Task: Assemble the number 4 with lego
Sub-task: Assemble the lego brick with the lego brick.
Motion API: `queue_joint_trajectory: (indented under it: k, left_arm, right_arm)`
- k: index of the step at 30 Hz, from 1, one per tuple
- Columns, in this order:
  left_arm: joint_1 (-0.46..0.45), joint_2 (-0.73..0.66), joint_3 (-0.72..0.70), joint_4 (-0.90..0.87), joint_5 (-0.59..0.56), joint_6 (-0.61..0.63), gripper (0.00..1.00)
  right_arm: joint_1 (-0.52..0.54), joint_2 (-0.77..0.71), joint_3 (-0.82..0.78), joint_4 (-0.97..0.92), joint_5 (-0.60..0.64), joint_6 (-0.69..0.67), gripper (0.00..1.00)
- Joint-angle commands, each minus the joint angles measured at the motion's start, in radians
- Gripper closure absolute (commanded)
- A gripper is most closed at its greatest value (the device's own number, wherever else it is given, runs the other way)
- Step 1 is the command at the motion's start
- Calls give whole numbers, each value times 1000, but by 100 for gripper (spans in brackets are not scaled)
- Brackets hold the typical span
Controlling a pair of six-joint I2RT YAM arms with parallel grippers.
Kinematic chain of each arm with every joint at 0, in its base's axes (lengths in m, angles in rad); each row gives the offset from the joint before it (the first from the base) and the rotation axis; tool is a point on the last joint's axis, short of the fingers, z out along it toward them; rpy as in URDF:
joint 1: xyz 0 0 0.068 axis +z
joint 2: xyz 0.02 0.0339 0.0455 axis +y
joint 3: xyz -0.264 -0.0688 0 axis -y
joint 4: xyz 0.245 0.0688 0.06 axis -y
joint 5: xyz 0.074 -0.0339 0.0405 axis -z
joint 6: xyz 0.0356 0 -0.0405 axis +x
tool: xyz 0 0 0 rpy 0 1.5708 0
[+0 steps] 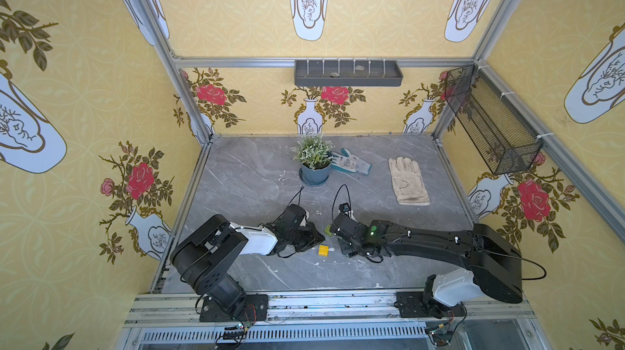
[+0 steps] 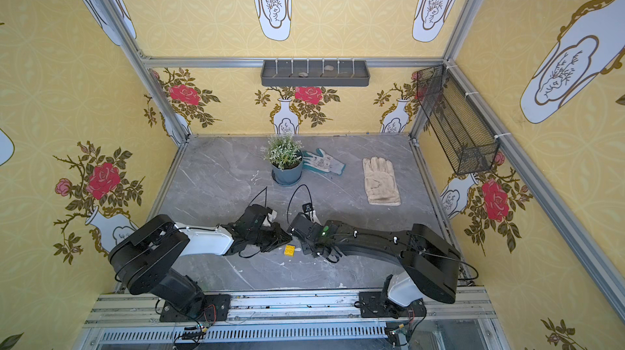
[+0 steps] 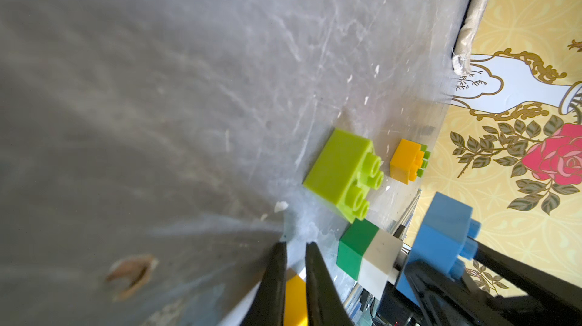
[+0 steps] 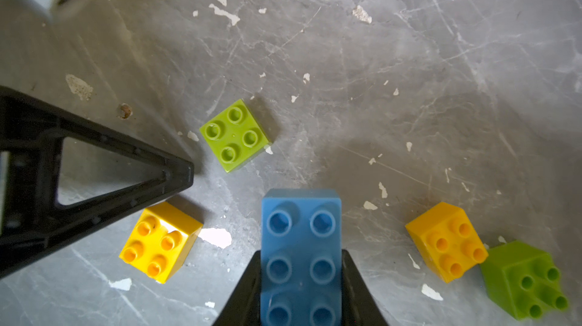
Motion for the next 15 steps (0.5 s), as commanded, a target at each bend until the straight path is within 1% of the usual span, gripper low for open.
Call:
queue_joint_trajectory:
  k: [1,15]
  left_arm:
    - [0,18,-6,-123,-43,9,83]
    - [0,30,-8,-115,-38,9,83]
  right_arm:
    - [-1,-12,19,12,-3,1,98]
    - [-1,6,-5,25,-21,29,99]
